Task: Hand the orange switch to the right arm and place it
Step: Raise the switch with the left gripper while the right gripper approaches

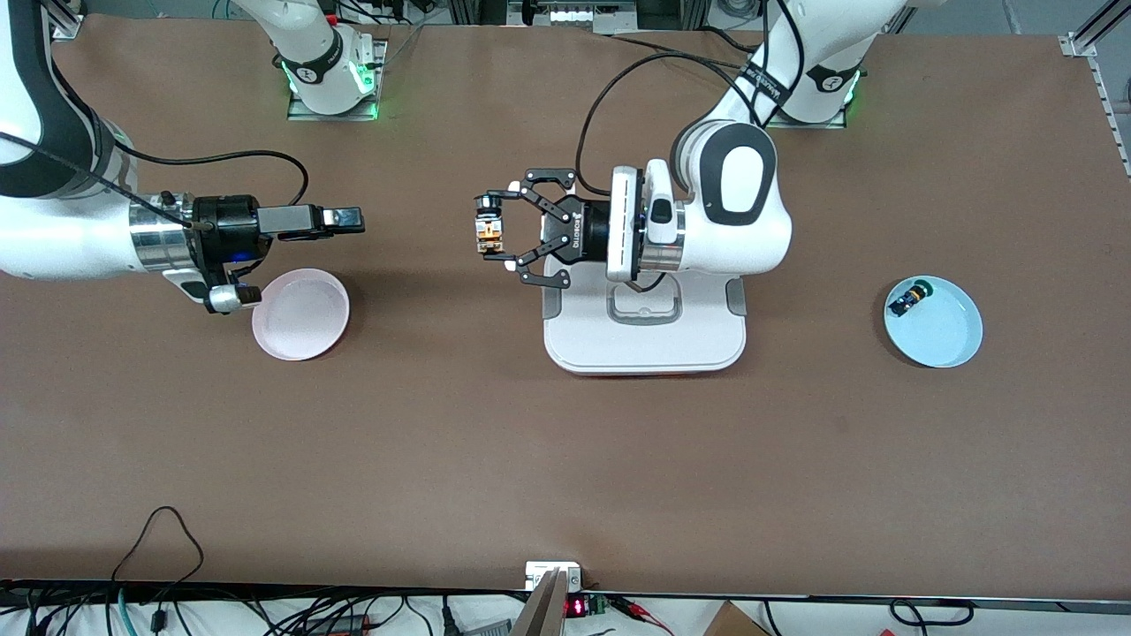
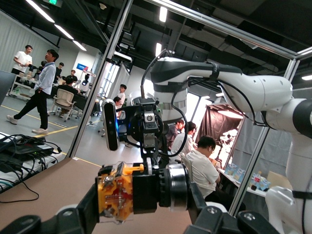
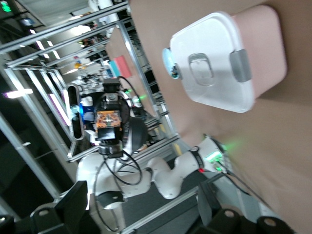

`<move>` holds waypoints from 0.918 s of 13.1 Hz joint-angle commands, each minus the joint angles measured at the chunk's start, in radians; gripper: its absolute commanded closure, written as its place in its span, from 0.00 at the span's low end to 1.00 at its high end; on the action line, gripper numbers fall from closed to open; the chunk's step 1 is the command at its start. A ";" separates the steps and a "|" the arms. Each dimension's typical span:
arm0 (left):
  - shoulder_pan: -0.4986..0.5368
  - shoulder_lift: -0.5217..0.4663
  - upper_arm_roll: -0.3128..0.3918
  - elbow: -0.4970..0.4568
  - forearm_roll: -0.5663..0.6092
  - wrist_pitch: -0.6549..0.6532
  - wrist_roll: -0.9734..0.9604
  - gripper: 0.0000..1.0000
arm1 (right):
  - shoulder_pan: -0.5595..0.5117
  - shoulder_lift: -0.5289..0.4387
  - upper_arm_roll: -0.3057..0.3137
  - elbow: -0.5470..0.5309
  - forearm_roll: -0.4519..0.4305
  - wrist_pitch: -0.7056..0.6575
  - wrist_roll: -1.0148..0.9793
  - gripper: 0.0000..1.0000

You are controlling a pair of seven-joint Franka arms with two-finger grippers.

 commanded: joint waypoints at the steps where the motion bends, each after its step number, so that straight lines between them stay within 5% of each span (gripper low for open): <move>1: -0.062 0.045 0.004 0.067 -0.075 0.046 -0.002 1.00 | 0.011 0.005 0.000 -0.061 0.143 -0.015 -0.020 0.00; 12: -0.142 0.120 0.017 0.177 -0.105 0.150 -0.009 1.00 | 0.123 0.051 -0.001 -0.050 0.252 0.007 0.012 0.00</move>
